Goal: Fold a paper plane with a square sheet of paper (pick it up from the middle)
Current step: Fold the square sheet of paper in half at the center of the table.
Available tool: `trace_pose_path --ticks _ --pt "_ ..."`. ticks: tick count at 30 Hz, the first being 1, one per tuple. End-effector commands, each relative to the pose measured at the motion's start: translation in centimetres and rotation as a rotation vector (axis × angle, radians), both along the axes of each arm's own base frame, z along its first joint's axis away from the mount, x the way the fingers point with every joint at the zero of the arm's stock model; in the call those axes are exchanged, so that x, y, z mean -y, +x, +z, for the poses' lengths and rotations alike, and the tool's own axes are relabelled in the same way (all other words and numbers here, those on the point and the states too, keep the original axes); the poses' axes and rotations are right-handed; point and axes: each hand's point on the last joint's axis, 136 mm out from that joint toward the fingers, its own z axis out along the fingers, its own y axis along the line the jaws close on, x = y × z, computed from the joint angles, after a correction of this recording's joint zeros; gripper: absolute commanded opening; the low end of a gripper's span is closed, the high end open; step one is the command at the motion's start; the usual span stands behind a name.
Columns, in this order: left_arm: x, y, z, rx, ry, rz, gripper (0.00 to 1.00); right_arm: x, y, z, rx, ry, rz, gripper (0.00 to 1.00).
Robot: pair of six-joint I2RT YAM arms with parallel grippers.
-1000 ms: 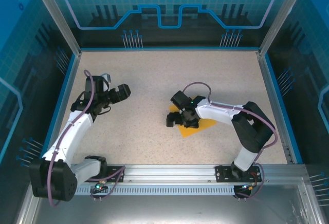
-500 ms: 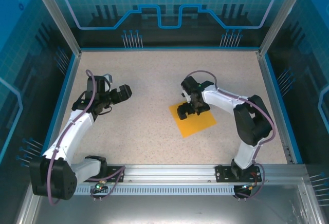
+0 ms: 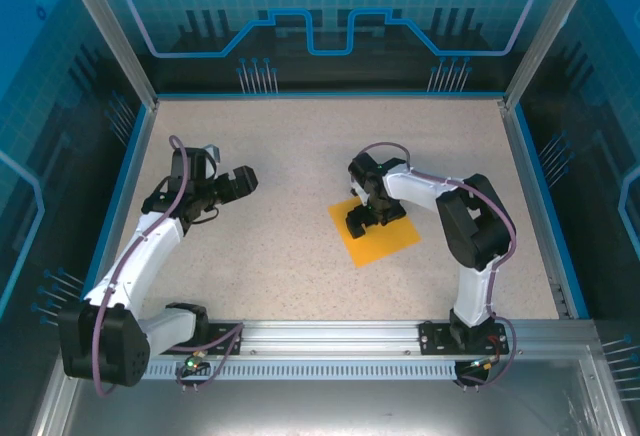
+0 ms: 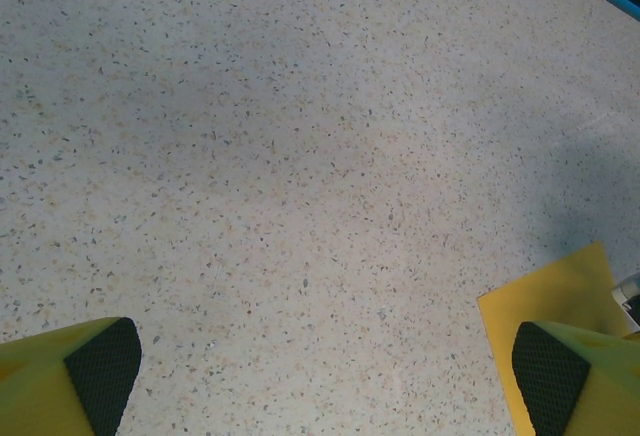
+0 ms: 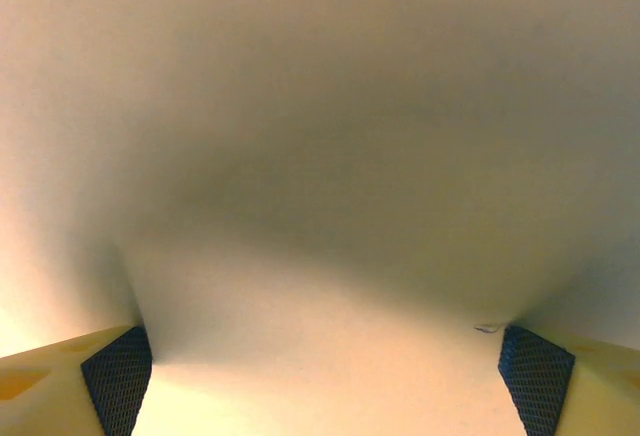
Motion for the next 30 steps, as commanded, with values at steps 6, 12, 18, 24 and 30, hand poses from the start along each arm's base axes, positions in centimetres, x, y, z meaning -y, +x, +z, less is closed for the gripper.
trace_pose_path --ticks 6,12,18,24,30 --pt "0.7 0.1 0.8 0.001 -0.009 -0.025 0.99 1.0 -1.4 -3.1 -0.114 -0.042 -0.011 0.90" --pt "0.7 0.2 0.9 0.001 -0.005 -0.025 0.99 1.0 -1.4 -3.6 -0.127 -0.049 -0.012 0.85" --pt "0.6 0.2 0.8 -0.002 -0.003 -0.025 0.99 1.1 -1.3 -3.6 -0.122 -0.055 -0.018 0.82" --pt "0.7 0.3 0.7 -0.006 -0.007 -0.025 0.99 -0.3 -0.9 -1.5 -0.078 0.034 -0.020 0.73" --pt "1.2 0.1 0.3 -0.025 -0.027 -0.034 0.99 -3.9 -0.4 2.2 -0.033 0.268 -0.075 0.42"
